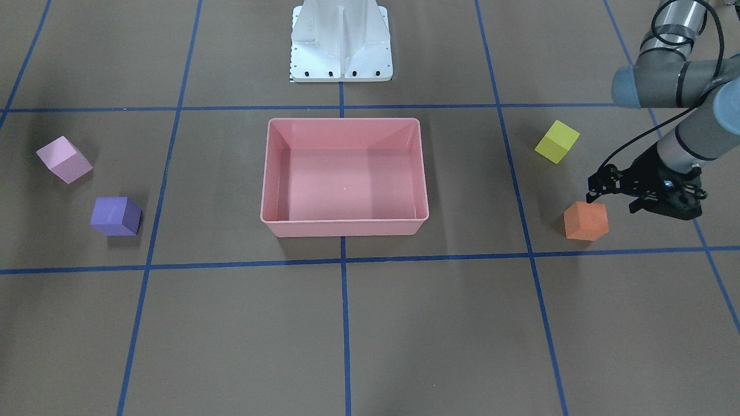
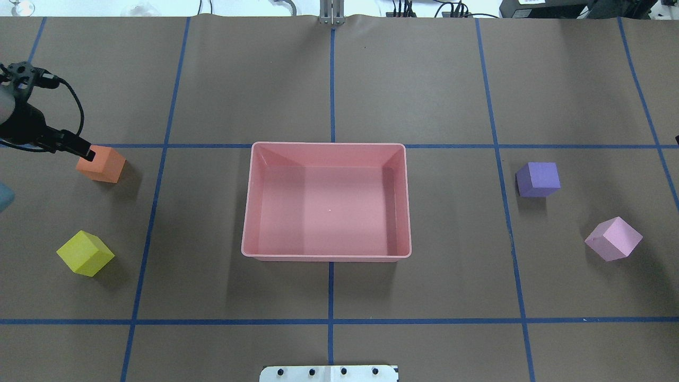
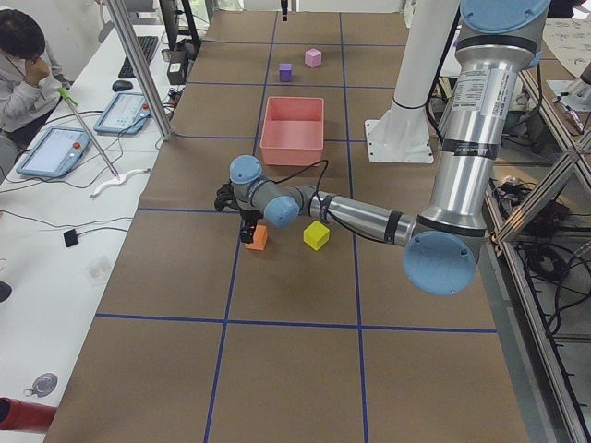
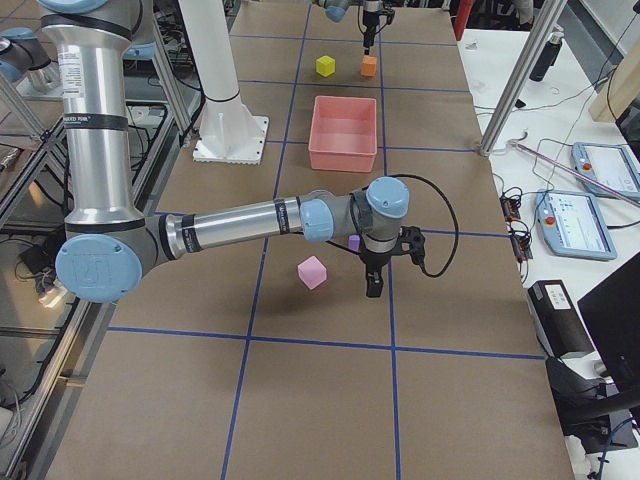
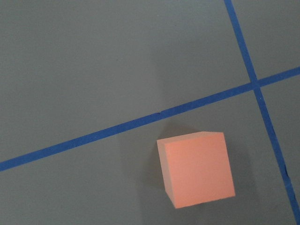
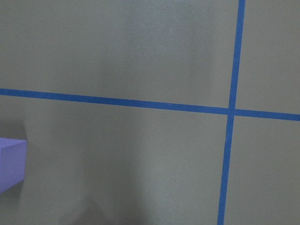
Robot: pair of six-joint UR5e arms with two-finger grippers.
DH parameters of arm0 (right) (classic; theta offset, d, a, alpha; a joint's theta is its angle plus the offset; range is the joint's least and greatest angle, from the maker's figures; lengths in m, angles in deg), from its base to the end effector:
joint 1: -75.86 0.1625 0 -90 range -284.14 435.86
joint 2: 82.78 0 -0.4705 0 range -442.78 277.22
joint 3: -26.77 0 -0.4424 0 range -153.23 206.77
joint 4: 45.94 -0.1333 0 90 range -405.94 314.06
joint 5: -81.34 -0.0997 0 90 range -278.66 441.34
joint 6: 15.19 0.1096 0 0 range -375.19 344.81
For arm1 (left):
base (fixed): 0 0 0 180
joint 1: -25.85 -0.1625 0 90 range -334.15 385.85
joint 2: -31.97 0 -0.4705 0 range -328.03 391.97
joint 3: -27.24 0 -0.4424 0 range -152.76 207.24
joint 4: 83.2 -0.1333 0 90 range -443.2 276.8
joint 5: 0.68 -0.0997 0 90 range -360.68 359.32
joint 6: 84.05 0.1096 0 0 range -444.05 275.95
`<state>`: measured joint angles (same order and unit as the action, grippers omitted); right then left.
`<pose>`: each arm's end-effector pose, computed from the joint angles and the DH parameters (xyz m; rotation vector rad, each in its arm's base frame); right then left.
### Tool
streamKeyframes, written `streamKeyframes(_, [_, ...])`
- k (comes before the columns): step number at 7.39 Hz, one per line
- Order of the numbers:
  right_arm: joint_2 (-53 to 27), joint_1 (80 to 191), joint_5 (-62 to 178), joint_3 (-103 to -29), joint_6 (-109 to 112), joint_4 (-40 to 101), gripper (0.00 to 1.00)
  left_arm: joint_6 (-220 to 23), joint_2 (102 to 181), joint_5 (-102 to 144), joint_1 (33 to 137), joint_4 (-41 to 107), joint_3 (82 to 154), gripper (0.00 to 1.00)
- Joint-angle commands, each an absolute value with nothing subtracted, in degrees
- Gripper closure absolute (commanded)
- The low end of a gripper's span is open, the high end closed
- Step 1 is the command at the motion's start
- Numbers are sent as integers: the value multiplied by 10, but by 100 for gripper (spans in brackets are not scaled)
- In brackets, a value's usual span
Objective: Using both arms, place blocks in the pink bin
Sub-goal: 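Lower the left gripper onto the orange cube and close it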
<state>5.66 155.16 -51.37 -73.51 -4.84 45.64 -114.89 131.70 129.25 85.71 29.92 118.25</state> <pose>-0.0457 -0.5595 0.6035 0.0320 -0.7621 -0.0725 0.2688 -0.5884 0.5580 0.1451 0.8700 0.1944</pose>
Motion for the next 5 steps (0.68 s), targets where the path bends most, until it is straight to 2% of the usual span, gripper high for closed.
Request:
streamKeyframes(1, [56, 1551, -514, -735, -48, 456, 0, -1174, 1335, 1278, 837, 301, 1154, 0])
streamKeyframes(4, [56, 1551, -514, -735, -48, 456, 0, -1174, 1336, 1266, 820, 302, 1136, 1])
streamKeyframes(5, [57, 1551, -514, -735, -48, 456, 0, -1175, 1336, 1266, 816, 305, 1137, 27])
